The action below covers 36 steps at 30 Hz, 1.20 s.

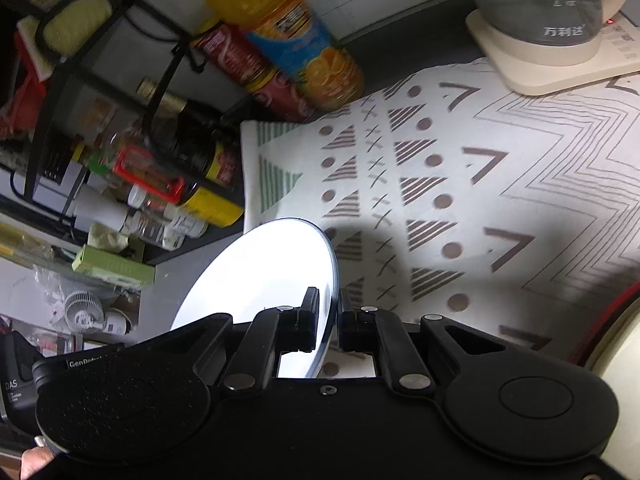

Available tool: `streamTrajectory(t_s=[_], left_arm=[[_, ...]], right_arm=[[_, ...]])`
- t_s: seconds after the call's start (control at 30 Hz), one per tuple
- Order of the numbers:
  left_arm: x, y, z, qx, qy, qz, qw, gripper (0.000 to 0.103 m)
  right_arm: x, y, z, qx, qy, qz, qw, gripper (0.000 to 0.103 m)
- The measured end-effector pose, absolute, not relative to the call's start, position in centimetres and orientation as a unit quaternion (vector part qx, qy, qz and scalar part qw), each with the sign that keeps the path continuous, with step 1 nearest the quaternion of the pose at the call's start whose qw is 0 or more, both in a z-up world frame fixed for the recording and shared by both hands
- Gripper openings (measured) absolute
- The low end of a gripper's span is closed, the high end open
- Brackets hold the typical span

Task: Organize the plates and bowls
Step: 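Lower the 'BAKERY' plate onto the stacked white plates with both tools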

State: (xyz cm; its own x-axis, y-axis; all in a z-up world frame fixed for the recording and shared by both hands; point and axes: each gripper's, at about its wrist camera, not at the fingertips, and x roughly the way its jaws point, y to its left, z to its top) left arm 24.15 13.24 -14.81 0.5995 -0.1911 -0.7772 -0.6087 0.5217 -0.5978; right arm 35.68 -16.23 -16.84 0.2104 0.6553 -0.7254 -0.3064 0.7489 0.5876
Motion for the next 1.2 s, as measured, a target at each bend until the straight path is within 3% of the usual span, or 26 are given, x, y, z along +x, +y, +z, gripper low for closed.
streamTrajectory(t_s=[1.2], left_arm=[[18.5, 18.0, -19.2, -0.494, 0.436, 0.187, 0.729, 0.008]], right_arm=[[31.3, -9.2, -18.9, 0.105, 0.560, 0.340, 0.748, 0.009]])
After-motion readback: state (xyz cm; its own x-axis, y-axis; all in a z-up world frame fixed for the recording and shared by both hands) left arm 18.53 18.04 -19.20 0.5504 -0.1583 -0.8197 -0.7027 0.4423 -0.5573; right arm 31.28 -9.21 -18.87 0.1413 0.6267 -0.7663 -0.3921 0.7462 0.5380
